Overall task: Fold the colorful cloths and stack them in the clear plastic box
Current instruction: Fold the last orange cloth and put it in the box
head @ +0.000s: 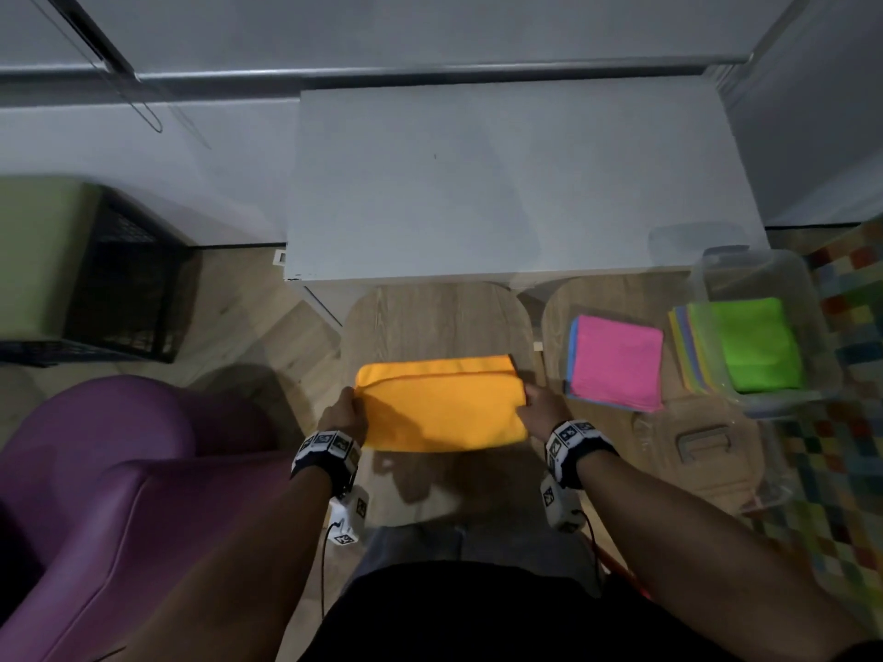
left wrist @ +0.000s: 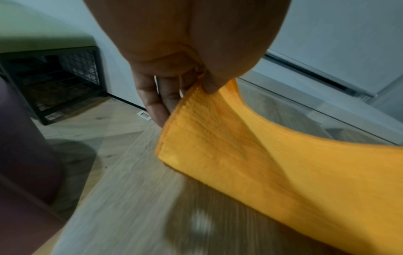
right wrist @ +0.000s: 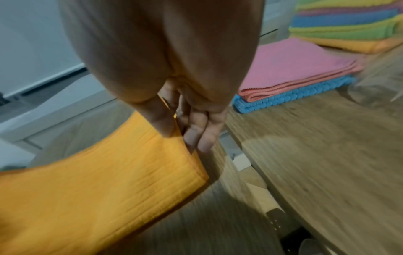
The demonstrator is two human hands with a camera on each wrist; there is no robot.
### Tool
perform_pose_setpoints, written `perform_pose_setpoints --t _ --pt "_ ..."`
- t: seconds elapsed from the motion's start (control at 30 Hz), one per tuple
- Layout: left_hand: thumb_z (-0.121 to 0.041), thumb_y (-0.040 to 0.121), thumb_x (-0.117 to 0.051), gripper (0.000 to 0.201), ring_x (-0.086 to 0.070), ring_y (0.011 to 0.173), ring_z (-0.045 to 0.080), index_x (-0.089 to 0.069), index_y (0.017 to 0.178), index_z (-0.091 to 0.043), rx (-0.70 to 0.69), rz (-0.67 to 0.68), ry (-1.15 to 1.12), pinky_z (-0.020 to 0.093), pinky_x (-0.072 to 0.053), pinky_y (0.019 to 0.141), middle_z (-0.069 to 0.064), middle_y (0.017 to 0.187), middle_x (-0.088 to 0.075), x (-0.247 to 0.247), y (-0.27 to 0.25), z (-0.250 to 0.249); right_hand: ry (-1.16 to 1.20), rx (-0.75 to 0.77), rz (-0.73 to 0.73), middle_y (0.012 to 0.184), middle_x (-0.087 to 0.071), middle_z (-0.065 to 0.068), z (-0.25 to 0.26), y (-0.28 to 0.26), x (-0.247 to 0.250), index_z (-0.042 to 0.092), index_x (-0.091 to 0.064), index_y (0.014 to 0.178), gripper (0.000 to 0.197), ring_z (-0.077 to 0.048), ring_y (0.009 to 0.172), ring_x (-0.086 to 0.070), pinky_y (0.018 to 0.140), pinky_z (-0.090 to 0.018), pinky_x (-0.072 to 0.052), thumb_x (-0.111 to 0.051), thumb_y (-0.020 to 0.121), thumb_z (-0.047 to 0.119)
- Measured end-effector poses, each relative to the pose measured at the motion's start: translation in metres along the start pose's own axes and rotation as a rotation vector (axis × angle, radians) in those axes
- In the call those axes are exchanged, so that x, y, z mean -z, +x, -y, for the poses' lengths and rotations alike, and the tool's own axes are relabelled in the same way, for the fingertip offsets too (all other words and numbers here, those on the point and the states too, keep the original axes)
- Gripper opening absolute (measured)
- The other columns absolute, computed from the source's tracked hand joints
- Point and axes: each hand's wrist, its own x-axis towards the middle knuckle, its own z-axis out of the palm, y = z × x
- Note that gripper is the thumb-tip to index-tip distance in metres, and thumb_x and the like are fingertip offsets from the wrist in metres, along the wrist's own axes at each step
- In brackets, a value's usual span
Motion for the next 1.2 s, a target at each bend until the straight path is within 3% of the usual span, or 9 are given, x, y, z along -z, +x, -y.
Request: perform_pose_setpoints --t 0.13,0.37,0.53,0.67,0.73,0.83,0.93,1.07,1.2 --pt "-0.029 0.101 -0.034 0.033 -0.059 0.097 0.042 -0.042 0.125 -0.010 0.022 -0.004 0.003 0.044 -0.049 0.078 0.026 0.110 -0.058 0.004 0.019 -0.004 0.020 0.004 -0.059 0.133 -0.057 -0.018 0.012 0.015 0.004 0.011 -0.051 0.137 0.049 -0.036 0.119 -0.055 0.096 -0.039 -0.047 -0.049 0.088 0.009" --pt "-0.031 0.099 -0.037 0.029 -0.055 0.080 0.036 -0.047 0.119 -0.011 0.081 -0.045 -0.040 0.039 -0.043 0.067 0.015 0.084 -0.051 0.001 0.035 -0.008 0.006 -0.093 -0.104 0.138 -0.052 -0.017 0.016 0.029 -0.003 0.010 -0.045 0.141 0.049 -0.035 0.122 -0.051 0.092 -0.034 -0.044 -0.046 0.093 0.006" --pt "-0.051 0.089 -0.055 0.057 -0.060 0.102 0.037 -0.039 0.129 -0.013 0.130 0.003 -0.190 0.042 -0.048 0.083 0.016 0.119 -0.059 -0.009 0.027 -0.001 0.098 -0.120 -0.254 0.122 -0.060 -0.018 0.021 0.020 -0.012 0.012 -0.049 0.131 0.041 -0.036 0.109 -0.058 0.082 -0.033 -0.044 -0.051 0.090 0.006" --pt "-0.039 0.091 -0.057 0.050 -0.060 0.106 0.035 -0.042 0.128 -0.010 0.165 -0.002 -0.200 0.037 -0.045 0.082 0.015 0.122 -0.059 -0.011 0.016 0.009 0.070 -0.094 -0.351 0.123 -0.055 -0.017 0.021 0.005 -0.022 0.013 -0.041 0.132 0.051 -0.037 0.107 -0.056 0.087 -0.038 -0.046 -0.057 0.084 0.009" --pt "-0.038 0.090 -0.057 0.047 -0.060 0.105 0.034 -0.043 0.126 -0.012 0.193 0.018 -0.200 0.038 -0.047 0.085 0.014 0.120 -0.060 -0.012 0.014 0.015 -0.076 -0.070 -0.418 0.118 -0.052 -0.014 0.019 -0.003 -0.026 0.013 -0.045 0.121 0.043 -0.036 0.101 -0.056 0.085 -0.041 -0.047 -0.059 0.080 0.010" --pt "-0.043 0.087 -0.059 0.050 -0.061 0.101 0.033 -0.045 0.125 -0.015 0.176 0.024 -0.179 0.039 -0.050 0.084 0.013 0.118 -0.061 -0.011 0.014 0.021 -0.187 0.104 -0.227 0.097 -0.059 -0.008 0.015 -0.008 -0.037 0.017 -0.053 0.094 0.015 -0.031 0.088 -0.059 0.076 -0.039 -0.049 -0.060 0.080 0.017" --pt "-0.046 0.086 -0.060 0.053 -0.062 0.100 0.034 -0.043 0.126 -0.017 0.126 0.049 -0.130 0.038 -0.049 0.081 0.012 0.116 -0.062 -0.007 0.016 0.021 -0.349 0.114 0.080 0.107 -0.059 -0.006 0.005 -0.013 -0.043 0.019 -0.058 0.096 0.012 -0.029 0.102 -0.058 0.083 -0.035 -0.047 -0.055 0.086 0.015" --pt "-0.053 0.081 -0.063 0.049 -0.064 0.084 0.030 -0.042 0.111 -0.021 0.111 0.069 -0.091 0.041 -0.054 0.079 0.009 0.100 -0.065 -0.006 0.018 0.027 -0.375 0.049 0.035 0.117 -0.056 -0.009 0.001 -0.019 -0.040 0.016 -0.062 0.103 0.023 -0.028 0.111 -0.054 0.097 -0.035 -0.042 -0.063 0.081 0.013" --pt "-0.060 0.078 -0.063 0.065 -0.058 0.101 0.029 -0.045 0.121 -0.015 0.070 0.017 -0.109 0.042 -0.050 0.087 0.009 0.116 -0.057 -0.010 0.013 0.024 -0.376 0.104 0.019 0.104 -0.057 -0.004 0.015 -0.026 -0.042 0.022 -0.058 0.095 0.021 -0.026 0.098 -0.057 0.094 -0.038 -0.044 -0.064 0.076 0.026"
